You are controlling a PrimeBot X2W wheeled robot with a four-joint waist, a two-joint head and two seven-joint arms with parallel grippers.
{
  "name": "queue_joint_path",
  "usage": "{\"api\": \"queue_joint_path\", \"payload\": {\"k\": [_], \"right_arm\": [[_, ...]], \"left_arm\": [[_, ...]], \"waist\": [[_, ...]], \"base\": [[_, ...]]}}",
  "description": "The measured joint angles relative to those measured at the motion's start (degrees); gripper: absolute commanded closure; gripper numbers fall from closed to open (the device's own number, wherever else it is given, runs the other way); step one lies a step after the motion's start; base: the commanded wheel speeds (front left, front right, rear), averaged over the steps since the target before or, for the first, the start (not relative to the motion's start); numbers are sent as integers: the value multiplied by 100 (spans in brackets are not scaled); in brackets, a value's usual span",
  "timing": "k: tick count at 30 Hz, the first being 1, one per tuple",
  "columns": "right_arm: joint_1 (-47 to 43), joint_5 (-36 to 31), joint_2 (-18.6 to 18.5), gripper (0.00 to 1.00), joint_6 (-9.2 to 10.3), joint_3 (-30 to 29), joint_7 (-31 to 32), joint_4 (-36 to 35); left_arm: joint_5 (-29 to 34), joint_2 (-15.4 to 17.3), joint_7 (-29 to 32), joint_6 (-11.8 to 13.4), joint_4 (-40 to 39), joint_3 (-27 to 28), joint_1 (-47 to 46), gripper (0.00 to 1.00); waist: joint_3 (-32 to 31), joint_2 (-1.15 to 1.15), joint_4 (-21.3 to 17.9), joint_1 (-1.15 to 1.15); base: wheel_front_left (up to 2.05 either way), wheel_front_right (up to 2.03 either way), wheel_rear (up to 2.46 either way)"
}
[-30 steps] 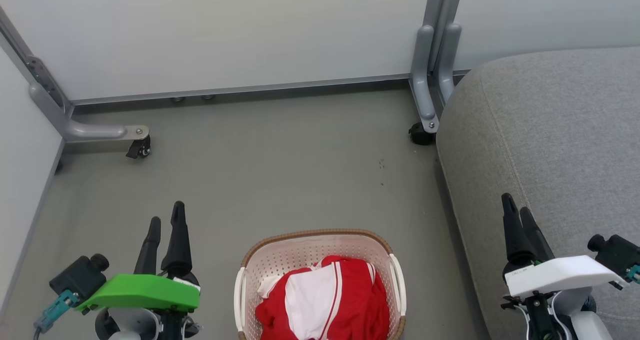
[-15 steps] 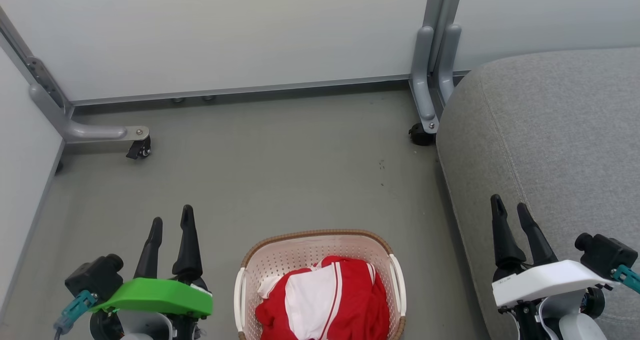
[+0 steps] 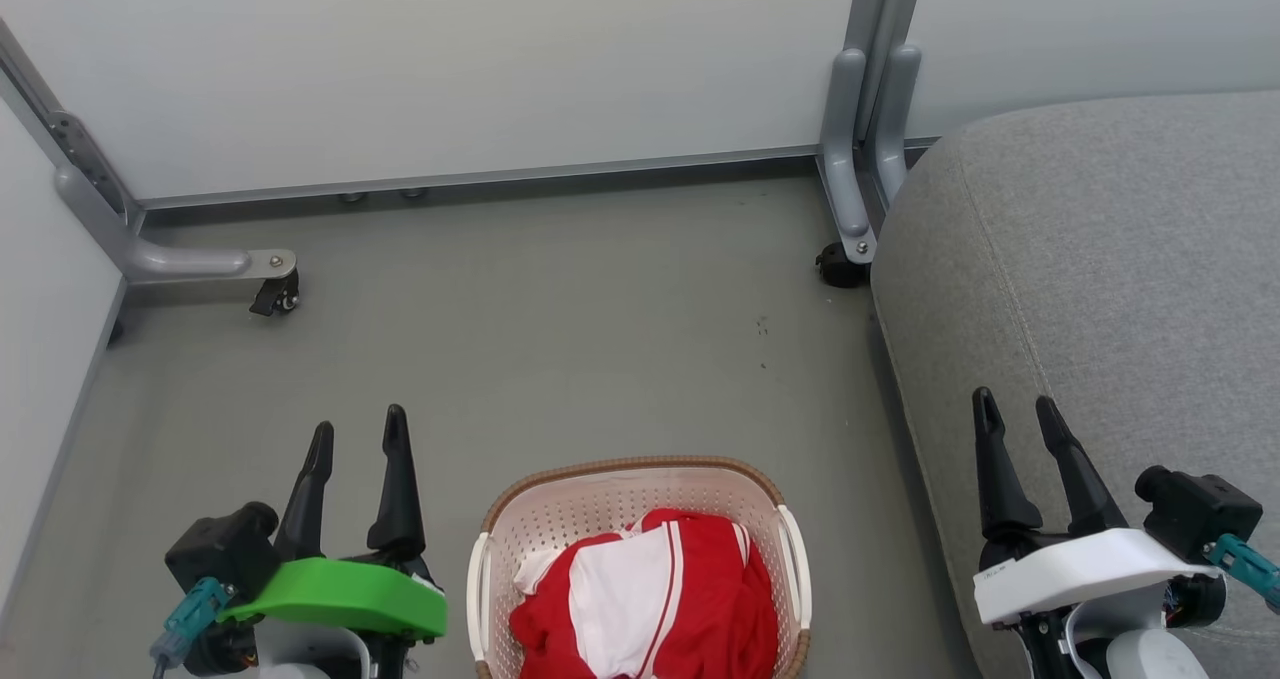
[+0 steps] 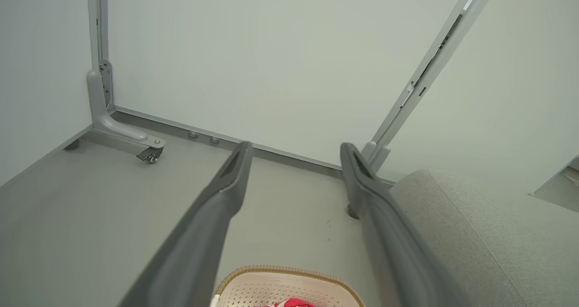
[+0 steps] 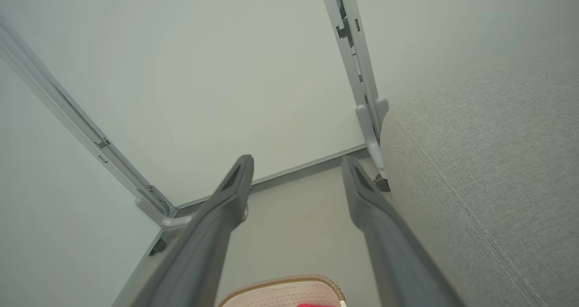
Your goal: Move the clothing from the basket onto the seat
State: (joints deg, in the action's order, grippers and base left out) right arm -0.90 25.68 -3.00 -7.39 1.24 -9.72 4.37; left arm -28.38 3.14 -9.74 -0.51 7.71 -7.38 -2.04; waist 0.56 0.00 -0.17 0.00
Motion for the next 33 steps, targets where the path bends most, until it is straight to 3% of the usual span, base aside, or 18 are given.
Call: {"api": "queue_joint_path", "payload": {"k": [33], "right_arm": [[-25, -1569, 11, 0, -2, 76, -358, -151]], "left_arm": [[1571, -19, -371, 153, -148, -311, 2, 0]], "waist": [[100, 0, -2, 0]], "base": [[0, 0, 0]]}}
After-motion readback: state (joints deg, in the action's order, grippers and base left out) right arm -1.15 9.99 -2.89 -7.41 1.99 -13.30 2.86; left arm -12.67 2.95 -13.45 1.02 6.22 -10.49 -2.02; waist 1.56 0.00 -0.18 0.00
